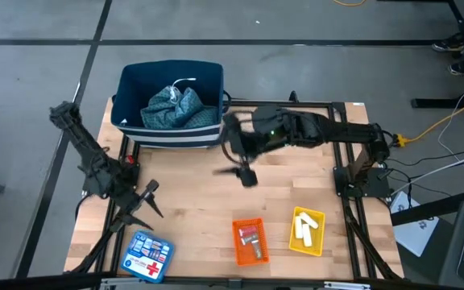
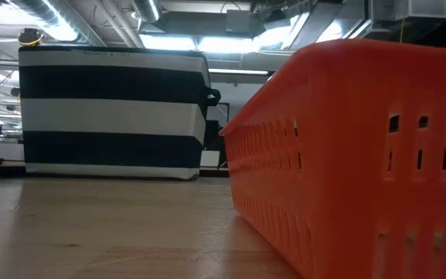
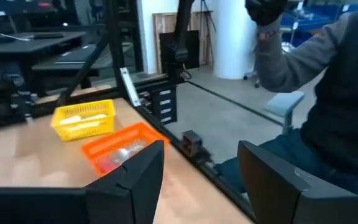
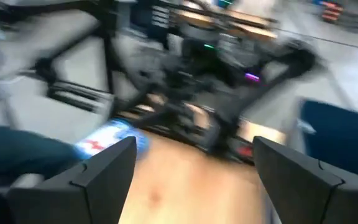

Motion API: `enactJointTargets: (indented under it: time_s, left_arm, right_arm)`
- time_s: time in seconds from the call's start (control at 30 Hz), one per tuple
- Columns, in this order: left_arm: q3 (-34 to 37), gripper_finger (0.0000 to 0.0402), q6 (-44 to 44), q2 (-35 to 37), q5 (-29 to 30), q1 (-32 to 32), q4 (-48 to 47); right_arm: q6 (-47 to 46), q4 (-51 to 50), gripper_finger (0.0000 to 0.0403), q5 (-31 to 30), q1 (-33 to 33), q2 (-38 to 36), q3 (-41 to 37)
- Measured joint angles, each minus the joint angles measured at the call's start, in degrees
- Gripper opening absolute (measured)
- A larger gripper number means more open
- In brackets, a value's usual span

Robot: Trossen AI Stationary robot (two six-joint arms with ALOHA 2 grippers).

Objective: Pick & Place Medicine items
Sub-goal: Return to Home Position

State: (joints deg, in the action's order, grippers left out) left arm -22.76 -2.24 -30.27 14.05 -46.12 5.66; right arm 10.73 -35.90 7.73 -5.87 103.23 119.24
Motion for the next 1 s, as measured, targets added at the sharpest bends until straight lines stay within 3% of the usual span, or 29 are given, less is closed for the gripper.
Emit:
enactJointTargets:
  time_s: [0.07,0.17,0.37,0.53,0.7,0.87,1.0]
  left_arm:
    - [0.0,0.0200,1.1,1.0,-4.7,5.4,-1.8]
    - [0.0,0.0200,1.5,1.7,-12.8,14.5,-4.3]
    - [0.0,0.0200,4.2,1.7,-28.0,32.4,-4.8]
    - [0.0,0.0200,6.3,1.6,-31.7,44.2,-5.8]
    - [0.0,0.0200,8.6,1.1,-37.3,53.5,-3.5]
    - [0.4,0.0200,10.0,-1.3,-42.8,60.3,-1.4]
    - [6.3,0.0200,9.4,-2.7,-45.4,64.2,7.1]
  right_arm:
    - [-1.7,3.3,0.0320,-3.8,1.5,-1.8,-4.7]
    - [-3.2,10.4,0.0320,-4.1,3.6,-5.8,-14.3]
    - [-5.1,33.0,0.0320,-7.9,6.2,-17.7,-40.2]
    - [-7.0,46.0,0.0320,-12.3,7.9,-26.6,-58.1]
    - [-7.6,46.8,0.0320,-17.4,9.3,-33.8,-68.2]
    - [-7.5,49.4,0.0320,-16.7,11.0,-41.7,-77.0]
    - [-7.3,55.7,0.0320,-13.8,13.6,-49.0,-87.2]
